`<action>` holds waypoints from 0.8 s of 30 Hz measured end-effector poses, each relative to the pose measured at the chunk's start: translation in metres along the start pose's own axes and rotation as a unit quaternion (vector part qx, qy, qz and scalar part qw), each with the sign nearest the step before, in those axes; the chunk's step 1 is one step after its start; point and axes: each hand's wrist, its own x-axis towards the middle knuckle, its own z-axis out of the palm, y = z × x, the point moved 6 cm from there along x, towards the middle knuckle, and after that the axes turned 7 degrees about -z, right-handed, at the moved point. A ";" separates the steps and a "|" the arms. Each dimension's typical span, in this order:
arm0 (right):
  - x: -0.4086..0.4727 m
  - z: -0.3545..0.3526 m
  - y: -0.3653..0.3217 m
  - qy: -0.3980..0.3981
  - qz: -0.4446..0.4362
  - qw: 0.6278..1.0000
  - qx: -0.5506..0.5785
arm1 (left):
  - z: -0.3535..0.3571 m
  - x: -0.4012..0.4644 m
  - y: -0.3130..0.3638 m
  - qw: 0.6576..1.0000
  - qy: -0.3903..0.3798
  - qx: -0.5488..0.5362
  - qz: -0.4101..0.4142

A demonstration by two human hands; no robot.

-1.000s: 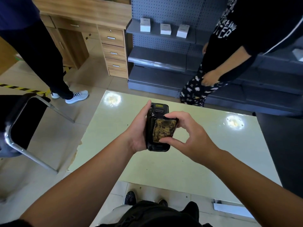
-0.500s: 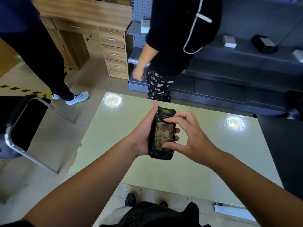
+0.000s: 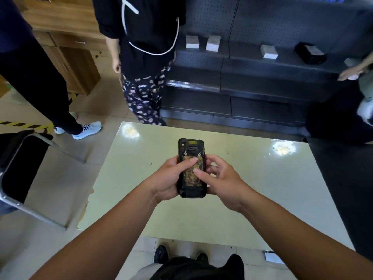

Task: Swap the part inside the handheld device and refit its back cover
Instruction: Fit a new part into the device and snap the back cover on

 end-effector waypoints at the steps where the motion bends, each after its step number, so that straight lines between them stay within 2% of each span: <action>1: 0.000 0.000 0.002 0.006 0.005 1.000 -0.004 | -0.002 0.000 -0.002 1.000 0.004 -0.002 -0.003; 4: 0.001 0.000 0.005 0.009 0.014 1.000 -0.020 | -0.006 0.001 -0.007 1.000 0.021 -0.002 -0.010; 7: 0.008 -0.002 0.005 -0.003 0.060 0.997 -0.037 | -0.011 0.004 -0.014 0.998 0.061 0.001 -0.021; 9: 0.019 -0.005 0.005 0.023 0.086 0.995 -0.040 | -0.012 0.007 -0.020 0.995 0.090 -0.013 -0.031; 13: 0.032 -0.005 0.012 0.102 0.060 0.990 -0.083 | -0.016 0.008 -0.028 0.990 0.122 -0.039 -0.060; 18: 0.030 0.002 0.020 0.119 0.037 0.991 -0.049 | -0.027 0.009 -0.026 0.985 0.169 -0.016 -0.041; 24: 0.029 0.007 0.021 0.154 0.010 0.985 -0.072 | -0.029 0.009 -0.021 0.970 0.239 0.045 0.000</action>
